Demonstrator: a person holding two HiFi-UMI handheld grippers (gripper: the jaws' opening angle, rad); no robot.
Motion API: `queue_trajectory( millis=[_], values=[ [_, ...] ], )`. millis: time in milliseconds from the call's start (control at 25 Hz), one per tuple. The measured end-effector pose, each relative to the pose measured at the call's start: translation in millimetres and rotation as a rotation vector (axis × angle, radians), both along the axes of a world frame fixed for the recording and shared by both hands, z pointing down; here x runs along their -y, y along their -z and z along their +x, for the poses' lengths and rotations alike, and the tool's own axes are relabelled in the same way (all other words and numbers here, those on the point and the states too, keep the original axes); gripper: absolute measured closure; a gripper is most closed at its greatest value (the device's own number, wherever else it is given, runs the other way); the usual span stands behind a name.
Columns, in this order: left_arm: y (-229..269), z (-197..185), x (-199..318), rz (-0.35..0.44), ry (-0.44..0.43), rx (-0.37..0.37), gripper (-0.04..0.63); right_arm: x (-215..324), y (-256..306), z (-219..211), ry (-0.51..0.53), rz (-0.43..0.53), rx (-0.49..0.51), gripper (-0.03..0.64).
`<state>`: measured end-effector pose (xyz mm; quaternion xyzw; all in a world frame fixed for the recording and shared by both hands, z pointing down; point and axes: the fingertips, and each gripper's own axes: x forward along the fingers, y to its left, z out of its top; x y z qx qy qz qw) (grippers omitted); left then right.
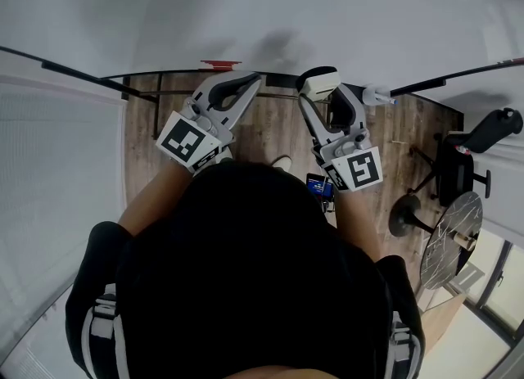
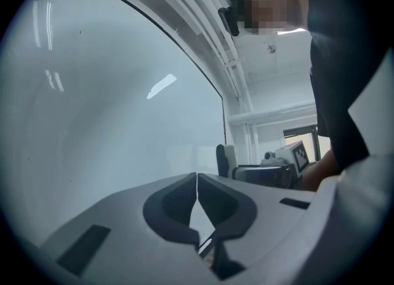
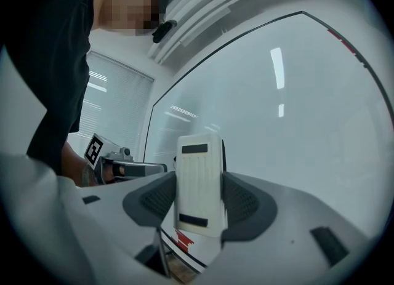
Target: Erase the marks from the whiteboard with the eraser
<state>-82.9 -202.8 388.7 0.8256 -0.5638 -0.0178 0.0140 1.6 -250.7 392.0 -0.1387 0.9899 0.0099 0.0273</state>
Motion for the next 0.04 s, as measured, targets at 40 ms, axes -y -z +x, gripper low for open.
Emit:
queue_trajectory(
  millis=[40],
  values=[
    [0.6, -0.3, 0.0, -0.001, -0.001, -0.007, 0.588, 0.2, 0.0, -0.2, -0.001, -0.005, 0.003, 0.385]
  ],
)
